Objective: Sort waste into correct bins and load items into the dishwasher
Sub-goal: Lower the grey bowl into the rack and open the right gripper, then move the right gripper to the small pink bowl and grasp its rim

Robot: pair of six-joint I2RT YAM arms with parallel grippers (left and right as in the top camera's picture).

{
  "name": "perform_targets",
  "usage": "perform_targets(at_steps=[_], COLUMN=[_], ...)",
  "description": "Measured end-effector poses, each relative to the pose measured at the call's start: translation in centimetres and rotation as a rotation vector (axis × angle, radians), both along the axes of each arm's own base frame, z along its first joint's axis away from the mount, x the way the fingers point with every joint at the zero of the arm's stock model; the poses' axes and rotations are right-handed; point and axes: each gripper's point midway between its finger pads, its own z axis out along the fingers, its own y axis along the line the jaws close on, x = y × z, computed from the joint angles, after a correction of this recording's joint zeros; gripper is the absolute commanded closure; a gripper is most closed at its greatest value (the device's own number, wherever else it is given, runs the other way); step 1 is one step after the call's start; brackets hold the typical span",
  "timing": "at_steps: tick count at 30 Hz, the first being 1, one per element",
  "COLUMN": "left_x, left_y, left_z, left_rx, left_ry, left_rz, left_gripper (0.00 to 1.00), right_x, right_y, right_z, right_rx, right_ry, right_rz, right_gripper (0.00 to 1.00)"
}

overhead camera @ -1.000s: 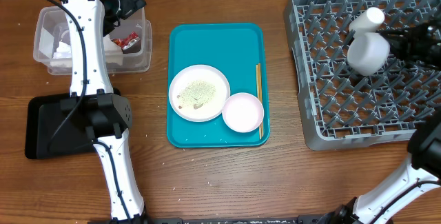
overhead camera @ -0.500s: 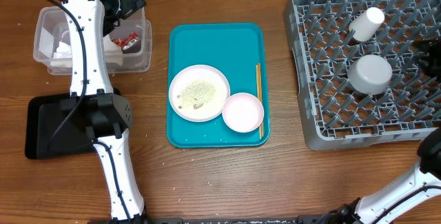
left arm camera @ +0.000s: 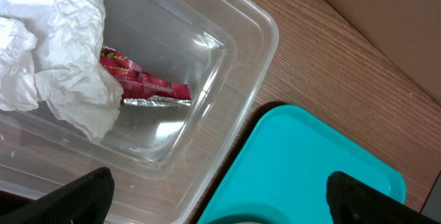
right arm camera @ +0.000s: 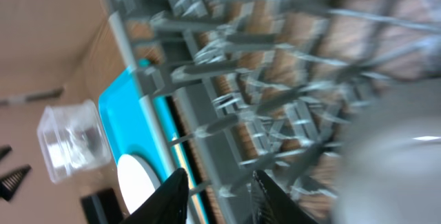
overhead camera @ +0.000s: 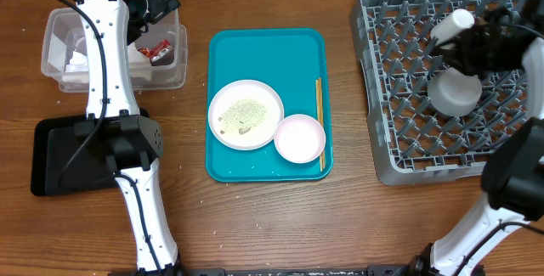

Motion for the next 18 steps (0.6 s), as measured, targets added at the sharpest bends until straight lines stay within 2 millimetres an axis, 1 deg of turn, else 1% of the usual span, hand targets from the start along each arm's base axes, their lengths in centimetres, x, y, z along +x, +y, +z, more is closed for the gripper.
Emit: perform_targets(at_steps=[1,3,5,7,8,9,10,12,13,15,18], left_x=[0.0,0.0,0.0,0.0,0.0,0.0,0.0,0.0,0.0,0.0,0.0], left_y=[0.0,0.0,0.0,0.0,0.0,0.0,0.0,0.0,0.0,0.0,0.0], left_z=[0.0,0.0,0.0,0.0,0.0,0.0,0.0,0.0,0.0,0.0,0.0], left_rx=[0.000,0.000,0.000,0.000,0.000,0.000,0.000,0.000,0.000,0.000,0.000], left_ry=[0.000,0.000,0.000,0.000,0.000,0.000,0.000,0.000,0.000,0.000,0.000], left_rz=[0.000,0.000,0.000,0.000,0.000,0.000,0.000,0.000,0.000,0.000,0.000], left_gripper=[0.00,0.00,0.00,0.00,0.00,0.00,0.00,0.00,0.00,0.00,0.00], right_x=[0.0,-0.3,-0.8,-1.4,-1.8,-2.5,-2.8,-4.6,-5.3,-7.1,-10.0], right_y=[1.0,3.5,6.6,9.8,11.7,14.1,14.7,18.3,19.6,22.5,26.4], right_z=[0.6,2.1,3.4,4.2,4.2,3.9,3.8,2.8,2.5,1.9,0.8], right_rx=[-0.014,-0.041,-0.064,-0.082,-0.094,-0.115,-0.120,-0.172,-0.195,-0.256,-0.355], right_ry=[-0.011,-0.039,-0.056,-0.058,-0.047,-0.028,-0.020,0.037,0.048,0.069,0.093], right_rz=[0.022,0.078,0.141,0.202,0.239,0.289,0.298,0.373,0.405,0.484,0.598], right_gripper=[0.62,0.58,0.53,0.50,0.48,0.43,0.38,0.21,0.18,0.14,0.09])
